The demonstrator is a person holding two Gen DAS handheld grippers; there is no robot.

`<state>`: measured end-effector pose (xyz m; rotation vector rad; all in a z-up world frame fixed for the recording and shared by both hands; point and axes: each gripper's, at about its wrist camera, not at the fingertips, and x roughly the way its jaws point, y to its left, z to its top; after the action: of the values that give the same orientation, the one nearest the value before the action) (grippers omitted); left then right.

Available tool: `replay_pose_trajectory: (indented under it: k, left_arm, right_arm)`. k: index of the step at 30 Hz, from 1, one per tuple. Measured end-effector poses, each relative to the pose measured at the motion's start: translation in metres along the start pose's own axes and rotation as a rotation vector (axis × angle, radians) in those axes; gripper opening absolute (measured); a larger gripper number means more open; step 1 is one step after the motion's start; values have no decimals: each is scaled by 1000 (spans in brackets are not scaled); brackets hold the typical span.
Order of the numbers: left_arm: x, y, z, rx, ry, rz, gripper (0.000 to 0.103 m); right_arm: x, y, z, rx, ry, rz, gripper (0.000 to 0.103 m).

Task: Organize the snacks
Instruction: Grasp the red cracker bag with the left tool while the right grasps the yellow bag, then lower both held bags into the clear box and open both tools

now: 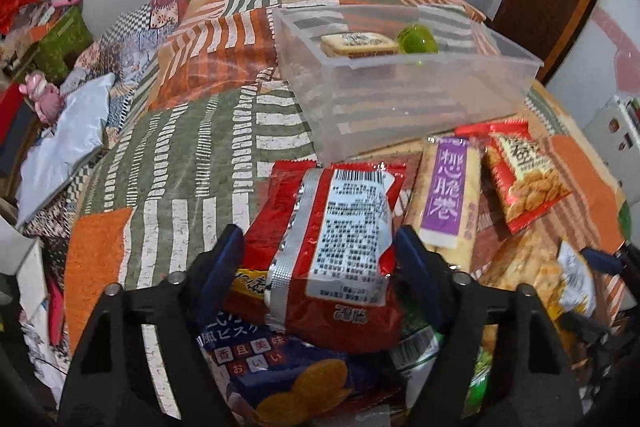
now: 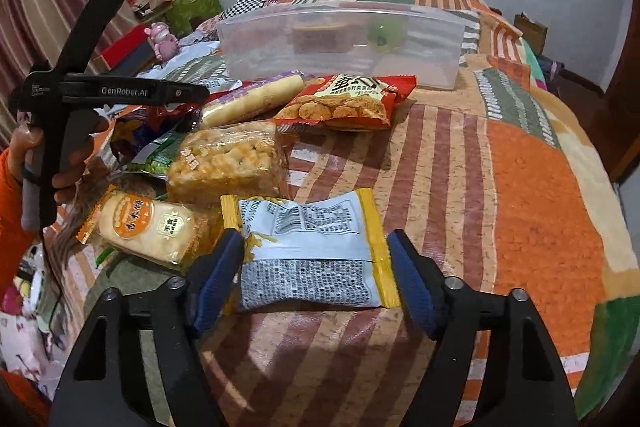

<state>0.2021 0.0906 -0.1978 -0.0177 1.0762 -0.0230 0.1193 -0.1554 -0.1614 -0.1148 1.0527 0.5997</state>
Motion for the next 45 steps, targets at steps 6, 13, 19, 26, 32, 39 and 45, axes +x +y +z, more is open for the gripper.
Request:
replay_pose_trajectory:
  k: [6, 13, 19, 26, 32, 39, 45]
  left_arm:
    - [-8, -3, -7, 19, -19, 30, 64]
    - [-33, 1, -19, -1, -67, 5, 59]
    - [-51, 6, -19, -51, -101, -44, 47]
    - [-50, 5, -16, -57, -93, -71, 45]
    - [-47, 2, -14, -14, -68, -48, 71]
    - [-26, 14, -3, -53, -9, -73, 84]
    - [0, 14, 0, -69, 53, -85, 84]
  right_arm:
    - [-4, -4, 3, 10, -23, -5, 52]
    - [-13, -15, 13, 34, -48, -11, 49]
    - [-26, -19, 31, 34, -114, -28, 49]
    - [-36, -24, 54, 40, -183, -44, 49]
    - [-40, -31, 67, 54, -217, -46, 49]
    - [-37, -36, 70, 70, -217, -42, 49]
    - [-34, -41, 71, 80, -211, -41, 49]
